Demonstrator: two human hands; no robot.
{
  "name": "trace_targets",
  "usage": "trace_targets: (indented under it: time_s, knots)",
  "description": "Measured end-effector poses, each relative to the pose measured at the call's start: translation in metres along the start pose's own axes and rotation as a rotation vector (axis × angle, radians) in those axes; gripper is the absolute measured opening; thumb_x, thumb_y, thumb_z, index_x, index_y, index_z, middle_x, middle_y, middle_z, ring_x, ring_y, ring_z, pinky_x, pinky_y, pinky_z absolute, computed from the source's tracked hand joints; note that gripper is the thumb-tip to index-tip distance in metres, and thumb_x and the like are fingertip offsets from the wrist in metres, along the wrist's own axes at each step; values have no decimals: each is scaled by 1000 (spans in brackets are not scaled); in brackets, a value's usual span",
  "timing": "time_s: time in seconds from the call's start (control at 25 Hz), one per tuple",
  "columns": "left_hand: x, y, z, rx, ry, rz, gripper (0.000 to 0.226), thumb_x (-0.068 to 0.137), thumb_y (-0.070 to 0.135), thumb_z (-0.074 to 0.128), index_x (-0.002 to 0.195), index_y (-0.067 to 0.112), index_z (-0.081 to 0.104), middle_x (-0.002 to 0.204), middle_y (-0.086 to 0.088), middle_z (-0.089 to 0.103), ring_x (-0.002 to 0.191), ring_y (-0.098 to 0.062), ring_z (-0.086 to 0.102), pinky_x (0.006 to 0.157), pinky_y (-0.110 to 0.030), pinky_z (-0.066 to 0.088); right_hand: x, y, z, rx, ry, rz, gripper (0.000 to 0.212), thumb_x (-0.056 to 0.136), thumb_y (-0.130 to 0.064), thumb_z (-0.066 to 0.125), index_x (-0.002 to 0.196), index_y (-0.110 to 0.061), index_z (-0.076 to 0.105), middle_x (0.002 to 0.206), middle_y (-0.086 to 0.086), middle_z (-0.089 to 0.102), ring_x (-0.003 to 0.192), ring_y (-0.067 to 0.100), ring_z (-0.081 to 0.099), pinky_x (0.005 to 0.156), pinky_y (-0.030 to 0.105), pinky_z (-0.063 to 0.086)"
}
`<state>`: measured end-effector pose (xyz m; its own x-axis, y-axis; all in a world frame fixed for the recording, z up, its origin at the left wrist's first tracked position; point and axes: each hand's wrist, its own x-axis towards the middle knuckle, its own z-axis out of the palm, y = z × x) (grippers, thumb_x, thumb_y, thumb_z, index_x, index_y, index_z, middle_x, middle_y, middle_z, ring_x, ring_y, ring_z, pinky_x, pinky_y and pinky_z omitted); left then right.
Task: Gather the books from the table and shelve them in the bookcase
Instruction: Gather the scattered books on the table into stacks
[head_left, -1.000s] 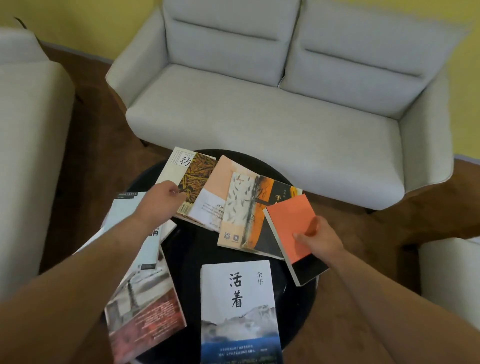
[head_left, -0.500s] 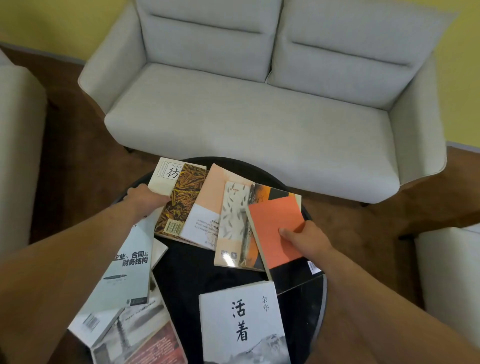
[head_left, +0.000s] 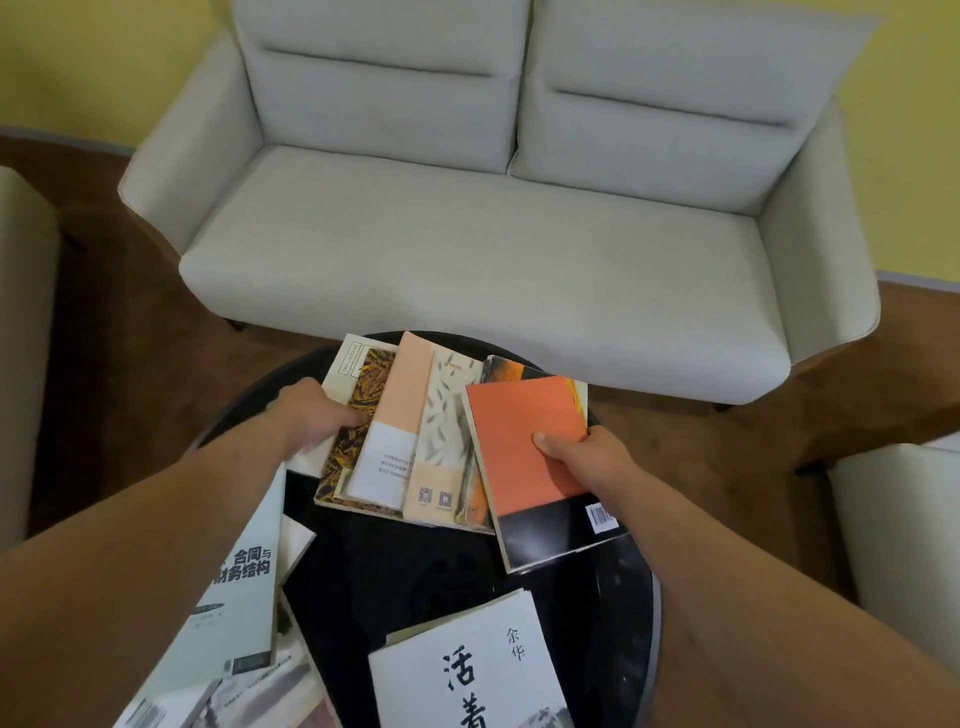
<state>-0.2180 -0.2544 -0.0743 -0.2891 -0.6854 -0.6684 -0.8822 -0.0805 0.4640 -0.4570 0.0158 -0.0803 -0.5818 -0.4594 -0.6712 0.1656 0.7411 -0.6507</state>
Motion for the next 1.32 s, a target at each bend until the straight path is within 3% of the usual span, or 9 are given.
trace_targets:
  time_s: [0.24, 0.36, 0.52, 0.72, 0.8, 0.96, 1.04, 1.2, 1.32]
  knots:
    - [24, -1, 19, -106, -43, -51, 121, 41, 98, 59, 130, 17, 58, 120, -9, 67, 105, -32, 67, 97, -54, 52, 1, -9, 14, 78, 60, -16, 84, 72, -59, 80, 134, -10, 50, 125, 6, 63, 110, 27, 64, 93, 43, 55]
    - [8, 9, 25, -62, -77, -61, 140, 22, 95, 71, 137, 17, 50, 128, -9, 63, 111, -32, 65, 98, -55, 51, 2, -14, 23, 113, 83, -53, 77, 77, -58, 77, 132, -12, 48, 125, 6, 62, 109, 26, 63, 89, 42, 55]
    - [-10, 19, 23, 27, -32, -32, 131, 17, 86, 77, 126, 15, 55, 117, -8, 66, 103, -29, 66, 91, -50, 57, -6, -32, 38, 85, 83, -69, 58, 79, -64, 72, 111, -20, 53, 113, 2, 64, 103, 24, 63, 88, 42, 55]
    - [-49, 32, 22, 17, -160, -28, 48, 90, 56, 62, 119, 18, 64, 124, -8, 68, 112, -26, 62, 104, -48, 48, -16, -57, 41, -26, 108, -145, 64, 84, -64, 66, 123, -15, 53, 115, 2, 62, 105, 25, 62, 89, 42, 54]
    - [-55, 30, 24, -55, -210, -77, 61, 91, 68, 48, 127, 20, 60, 134, -8, 63, 122, -27, 58, 110, -48, 43, -17, -56, 37, 50, 13, -115, 68, 87, -56, 68, 136, -14, 43, 126, 3, 60, 112, 25, 61, 96, 44, 53]
    - [-54, 28, 37, -243, -181, 21, 117, 48, 105, 39, 144, 37, 45, 145, -4, 52, 133, -31, 50, 112, -58, 35, -19, -38, 33, 208, -161, -144, 72, 90, -43, 70, 152, -37, 32, 134, -4, 62, 119, 22, 63, 105, 51, 50]
    - [-64, 24, 39, -309, -186, 94, 112, 55, 101, 44, 145, 35, 45, 144, -1, 55, 131, -24, 52, 114, -51, 34, -21, -41, 33, 209, -198, -204, 68, 92, -38, 68, 151, -43, 34, 132, -7, 64, 118, 20, 64, 105, 49, 51]
    - [-79, 28, 36, -481, -228, 112, 47, 103, 57, 26, 129, 25, 50, 113, 9, 65, 100, -5, 58, 109, -37, 36, -35, -64, 61, 86, -209, -277, 51, 101, -37, 53, 150, -40, 36, 130, -7, 63, 118, 19, 61, 104, 46, 49]
    - [-77, 34, 36, -536, -160, 55, 59, 101, 63, 13, 130, 29, 51, 115, 2, 66, 98, -14, 63, 92, -36, 44, -42, -68, 79, 131, -156, -210, 50, 105, -42, 41, 154, -34, 32, 135, -2, 59, 119, 20, 60, 100, 41, 49]
